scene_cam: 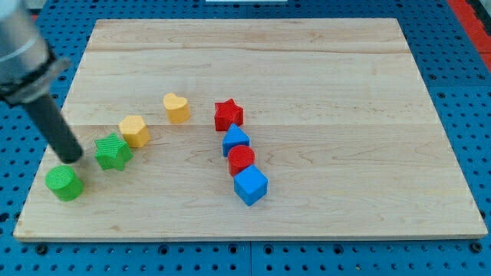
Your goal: Push the blue cube near right to the blue triangle
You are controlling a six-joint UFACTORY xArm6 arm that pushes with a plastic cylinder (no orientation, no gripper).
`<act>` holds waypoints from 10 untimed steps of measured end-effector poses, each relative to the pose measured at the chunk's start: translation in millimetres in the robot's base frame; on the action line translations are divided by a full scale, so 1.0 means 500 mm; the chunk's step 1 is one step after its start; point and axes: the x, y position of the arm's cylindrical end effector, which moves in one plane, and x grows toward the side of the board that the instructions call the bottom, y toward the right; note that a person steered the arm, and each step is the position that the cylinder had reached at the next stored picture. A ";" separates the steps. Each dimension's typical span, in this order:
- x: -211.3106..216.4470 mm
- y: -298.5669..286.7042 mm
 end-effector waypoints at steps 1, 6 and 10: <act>-0.098 -0.075; -0.297 0.382; 0.063 0.648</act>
